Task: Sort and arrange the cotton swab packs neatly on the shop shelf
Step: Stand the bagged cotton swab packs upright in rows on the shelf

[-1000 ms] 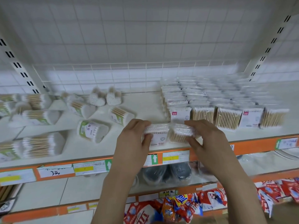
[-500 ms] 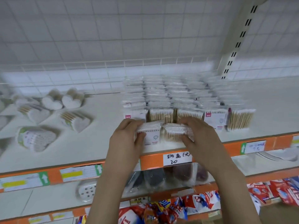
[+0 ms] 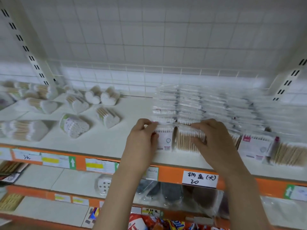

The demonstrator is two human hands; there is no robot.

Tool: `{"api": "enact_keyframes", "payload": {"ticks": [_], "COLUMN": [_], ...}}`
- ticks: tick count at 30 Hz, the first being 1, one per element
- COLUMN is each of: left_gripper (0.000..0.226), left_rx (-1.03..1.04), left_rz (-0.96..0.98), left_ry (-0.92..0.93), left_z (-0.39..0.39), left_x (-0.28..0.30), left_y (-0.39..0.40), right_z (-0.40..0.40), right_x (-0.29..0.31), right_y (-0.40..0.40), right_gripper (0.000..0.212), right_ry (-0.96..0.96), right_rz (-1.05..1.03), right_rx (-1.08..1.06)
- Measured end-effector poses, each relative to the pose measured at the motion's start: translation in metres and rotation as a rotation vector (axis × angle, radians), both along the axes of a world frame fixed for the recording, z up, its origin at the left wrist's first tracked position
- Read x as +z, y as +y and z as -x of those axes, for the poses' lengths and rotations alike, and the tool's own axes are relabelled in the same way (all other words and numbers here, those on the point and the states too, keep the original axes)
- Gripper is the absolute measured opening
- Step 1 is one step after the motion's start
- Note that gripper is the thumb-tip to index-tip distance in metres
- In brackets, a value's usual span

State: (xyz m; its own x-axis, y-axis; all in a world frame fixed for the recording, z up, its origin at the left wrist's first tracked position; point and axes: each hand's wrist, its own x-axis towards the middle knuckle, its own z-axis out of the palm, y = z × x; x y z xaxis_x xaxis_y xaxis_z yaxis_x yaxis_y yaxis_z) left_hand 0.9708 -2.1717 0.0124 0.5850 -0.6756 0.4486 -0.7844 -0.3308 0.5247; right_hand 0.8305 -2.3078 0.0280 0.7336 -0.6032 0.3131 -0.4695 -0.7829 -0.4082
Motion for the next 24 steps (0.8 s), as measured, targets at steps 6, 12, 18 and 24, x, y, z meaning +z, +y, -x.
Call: {"api": "enact_keyframes", "payload": {"ticks": [6, 12, 18, 24], "left_gripper": [0.036, 0.053, 0.070, 0.069], "left_rx": [0.025, 0.024, 0.040, 0.029], "left_rz": [-0.054, -0.129, -0.043, -0.040], "left_ry": [-0.047, -0.052, 0.010, 0.009], "left_z": [0.001, 0.003, 0.005, -0.010], "left_x": [-0.002, -0.006, -0.005, -0.005], "left_y": [-0.010, -0.008, 0.006, 0.019], "right_z": [-0.001, -0.001, -0.005, -0.017], "right_x": [-0.006, -0.003, 0.002, 0.005], "right_y": [0.001, 0.005, 0.015, 0.022], "right_gripper": [0.048, 0.053, 0.047, 0.042], "right_ry": [-0.092, -0.096, -0.127, -0.094], "right_rz": [0.042, 0.066, 0.112, 0.132], "right_rx": [-0.026, 0.012, 0.036, -0.021]}}
